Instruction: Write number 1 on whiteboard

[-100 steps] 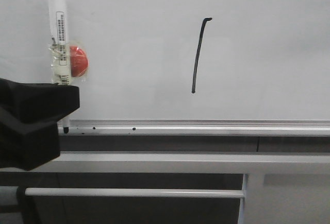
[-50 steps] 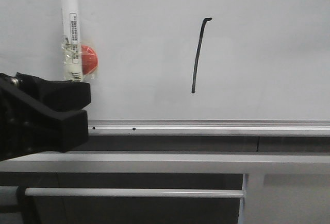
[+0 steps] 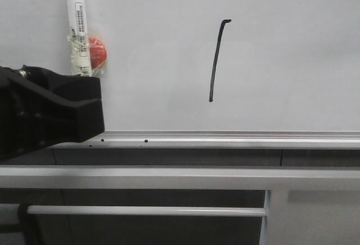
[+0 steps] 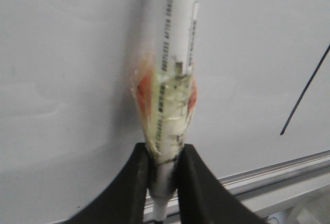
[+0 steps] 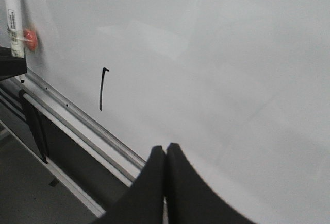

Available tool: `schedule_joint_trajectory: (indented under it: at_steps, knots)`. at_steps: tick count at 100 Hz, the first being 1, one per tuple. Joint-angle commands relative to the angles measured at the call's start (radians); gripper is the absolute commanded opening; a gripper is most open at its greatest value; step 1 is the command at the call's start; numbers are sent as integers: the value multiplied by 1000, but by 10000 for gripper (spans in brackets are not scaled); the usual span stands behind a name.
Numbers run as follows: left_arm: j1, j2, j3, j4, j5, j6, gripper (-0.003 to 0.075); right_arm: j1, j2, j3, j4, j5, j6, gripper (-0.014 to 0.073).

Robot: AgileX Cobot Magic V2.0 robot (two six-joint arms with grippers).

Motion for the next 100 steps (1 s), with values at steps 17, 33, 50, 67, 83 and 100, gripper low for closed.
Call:
schedule_joint_trajectory:
  at_steps: [17, 33, 50, 67, 83, 100]
  knots:
    - [20, -16, -21, 5, -186, -10, -20, -6, 2, -22, -26, -58, -2, -62]
    - [38, -16, -21, 6, -184, -10, -20, -6, 2, -22, -26, -49, -2, -62]
    - [38, -16, -22, 49, -182, -10, -20, -6, 2, -22, -26, -44, -2, -62]
    - [38, -16, -22, 65, -182, -10, -19, -6, 2, -22, -27, -44, -2, -63]
    - [38, -16, -19, 78, -184, -10, 82, -6, 2, -22, -40, -44, -2, -63]
    - [38, -16, -19, 47, -184, -10, 281, -6, 2, -22, -55, -44, -2, -63]
